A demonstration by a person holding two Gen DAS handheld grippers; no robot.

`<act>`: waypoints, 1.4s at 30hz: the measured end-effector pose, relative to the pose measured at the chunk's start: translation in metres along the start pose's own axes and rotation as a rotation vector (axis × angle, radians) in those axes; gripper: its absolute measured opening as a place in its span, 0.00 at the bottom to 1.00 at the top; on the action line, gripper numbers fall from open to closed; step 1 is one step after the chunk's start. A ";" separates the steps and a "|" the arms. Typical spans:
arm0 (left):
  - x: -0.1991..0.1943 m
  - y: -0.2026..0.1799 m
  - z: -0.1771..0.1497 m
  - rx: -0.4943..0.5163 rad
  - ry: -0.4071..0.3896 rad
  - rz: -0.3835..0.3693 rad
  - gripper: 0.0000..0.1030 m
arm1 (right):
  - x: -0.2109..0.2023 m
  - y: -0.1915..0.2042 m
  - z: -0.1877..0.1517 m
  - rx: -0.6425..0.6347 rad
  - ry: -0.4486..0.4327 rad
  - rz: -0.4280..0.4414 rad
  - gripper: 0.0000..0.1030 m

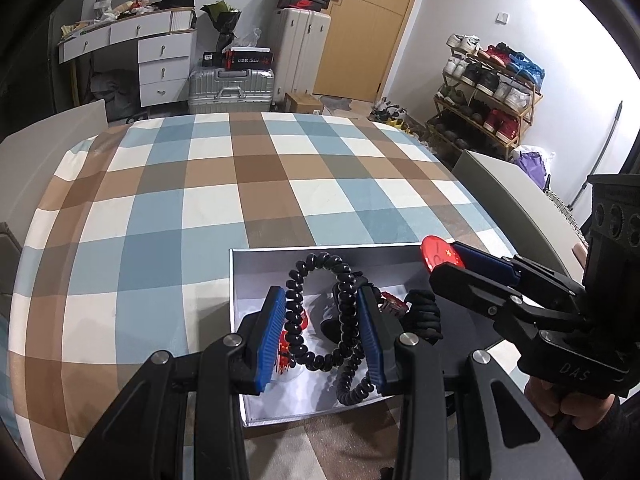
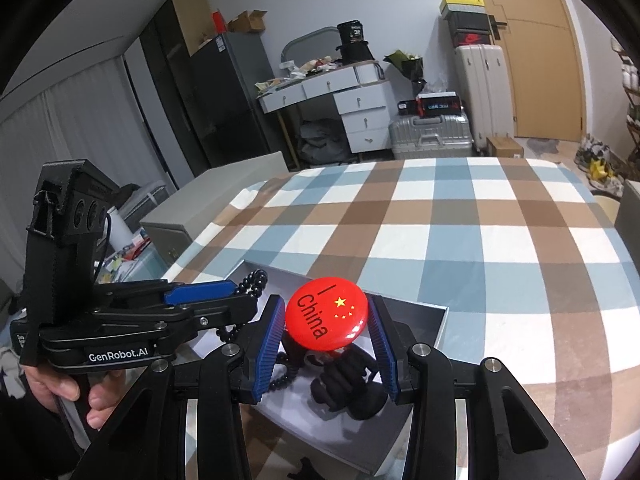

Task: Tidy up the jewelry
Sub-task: 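Open both tools releasing the badge and the bracelet into the box, then move the left tool to a black curved comb and close on it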

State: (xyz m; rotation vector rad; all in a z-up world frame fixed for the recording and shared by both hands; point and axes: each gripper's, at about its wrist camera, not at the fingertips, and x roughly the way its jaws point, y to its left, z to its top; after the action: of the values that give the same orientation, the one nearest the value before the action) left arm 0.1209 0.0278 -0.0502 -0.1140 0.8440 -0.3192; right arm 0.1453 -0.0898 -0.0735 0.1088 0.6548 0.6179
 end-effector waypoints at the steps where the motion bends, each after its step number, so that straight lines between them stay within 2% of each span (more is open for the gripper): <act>1: 0.000 0.000 0.001 -0.001 -0.001 0.002 0.30 | 0.001 0.000 0.000 0.001 0.004 0.001 0.40; 3: 0.001 0.000 0.001 -0.001 -0.001 0.002 0.31 | 0.004 0.001 -0.001 -0.001 0.017 0.006 0.42; 7: 0.001 0.001 0.001 -0.013 -0.005 0.029 0.43 | 0.012 0.000 -0.005 -0.002 0.049 -0.004 0.44; 9: 0.003 0.002 0.000 -0.014 0.003 0.052 0.46 | 0.009 0.000 -0.007 0.002 0.044 -0.004 0.52; 12: -0.001 0.001 -0.002 -0.001 0.003 0.045 0.49 | -0.003 0.002 -0.009 -0.010 0.011 -0.012 0.66; 17: -0.008 -0.006 -0.007 0.035 0.000 0.063 0.50 | -0.021 0.004 -0.011 -0.018 -0.017 -0.042 0.66; 31: -0.034 -0.022 -0.023 0.054 -0.005 0.082 0.51 | -0.074 0.012 -0.024 -0.013 -0.085 -0.093 0.66; 34: -0.039 -0.027 -0.028 0.058 -0.001 0.082 0.53 | -0.083 0.014 -0.029 -0.010 -0.096 -0.103 0.69; 37: -0.045 -0.031 -0.033 0.057 -0.001 0.084 0.66 | -0.092 0.015 -0.034 0.000 -0.106 -0.110 0.75; 39: -0.048 -0.033 -0.037 0.051 0.000 0.080 0.67 | -0.097 0.015 -0.040 0.011 -0.110 -0.119 0.82; 42: -0.047 -0.036 -0.045 0.041 0.024 0.077 0.67 | -0.101 0.013 -0.048 0.030 -0.104 -0.126 0.86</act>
State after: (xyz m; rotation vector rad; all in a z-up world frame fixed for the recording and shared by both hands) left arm 0.0493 0.0104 -0.0380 -0.0393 0.8627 -0.2658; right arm 0.0474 -0.1415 -0.0532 0.1255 0.5658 0.4786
